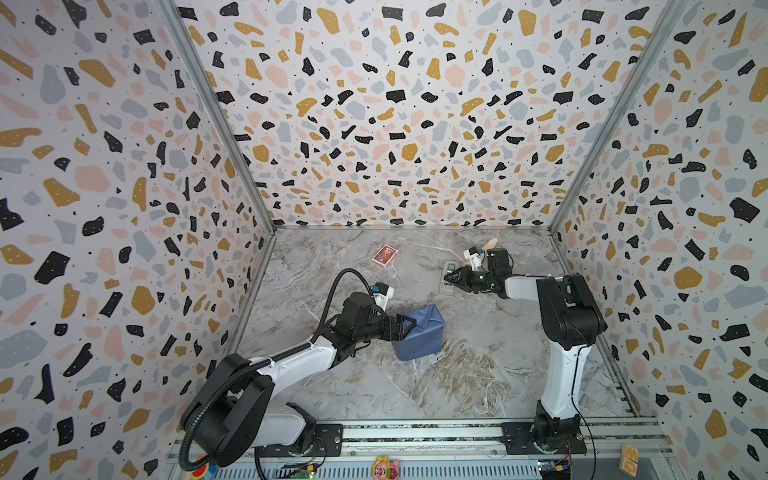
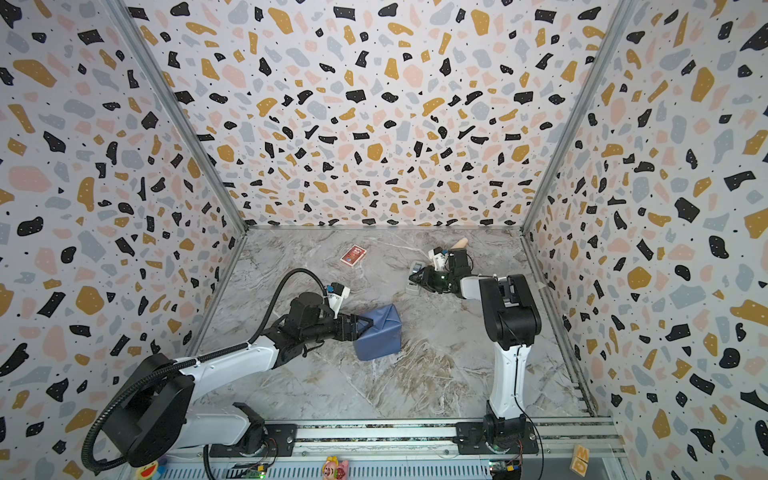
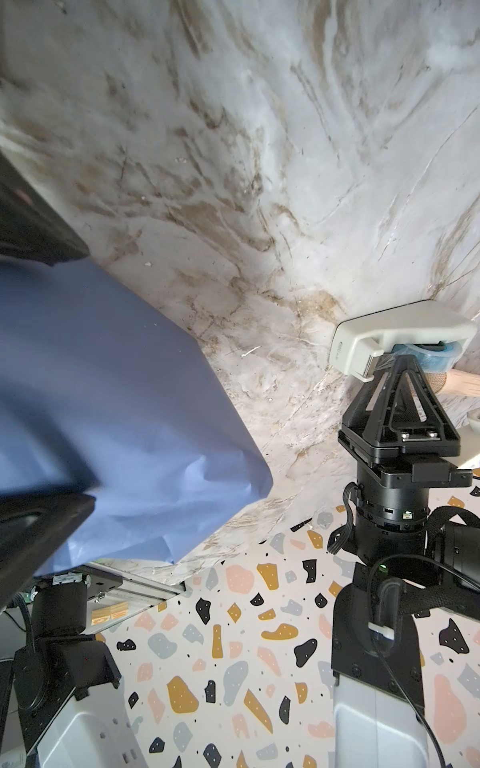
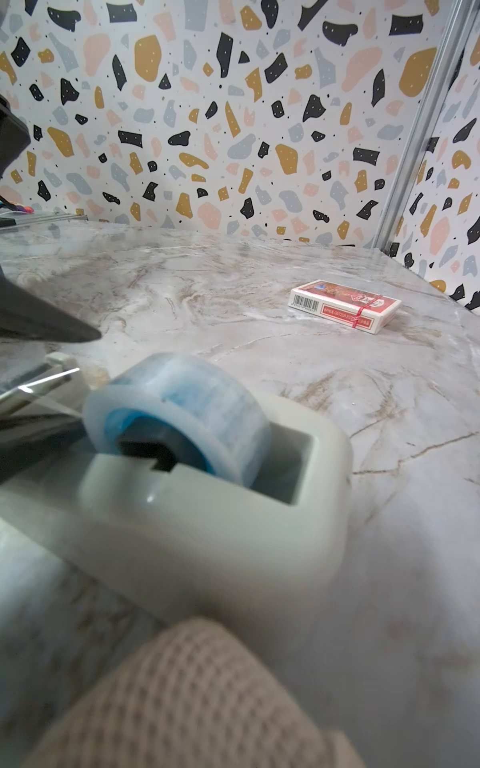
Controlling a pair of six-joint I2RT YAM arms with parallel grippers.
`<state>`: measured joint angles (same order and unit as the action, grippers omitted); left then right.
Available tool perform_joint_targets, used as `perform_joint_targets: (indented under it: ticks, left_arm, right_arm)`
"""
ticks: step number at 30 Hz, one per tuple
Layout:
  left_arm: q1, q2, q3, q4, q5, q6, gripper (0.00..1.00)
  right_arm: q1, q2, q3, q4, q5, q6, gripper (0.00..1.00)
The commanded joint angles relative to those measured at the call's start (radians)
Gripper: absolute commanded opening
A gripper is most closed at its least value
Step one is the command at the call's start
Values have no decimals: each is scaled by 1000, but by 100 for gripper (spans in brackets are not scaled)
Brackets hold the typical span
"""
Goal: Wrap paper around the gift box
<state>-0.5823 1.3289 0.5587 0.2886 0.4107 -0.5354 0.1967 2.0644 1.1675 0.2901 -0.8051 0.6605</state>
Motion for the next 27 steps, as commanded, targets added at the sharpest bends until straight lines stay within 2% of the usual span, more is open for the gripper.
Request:
perform_joint_targets:
  ticks: [1,10,18,27]
  left_arm:
    - [1,34,-22,-171,-36,41,85]
    - [1,33,-23,-172,-39,43,85]
    - [1,34,-23,-172,-38,44,84]
    - [2,32,-25,-172,-40,45,84]
  right_arm:
    - [4,20,-26,49,-18,82,22]
    - [-7,38,-85,353,-115,336,0]
    - [-18,-1,-107,504,-132,459,0]
    - [-8,-47,-148,595,-159,528,0]
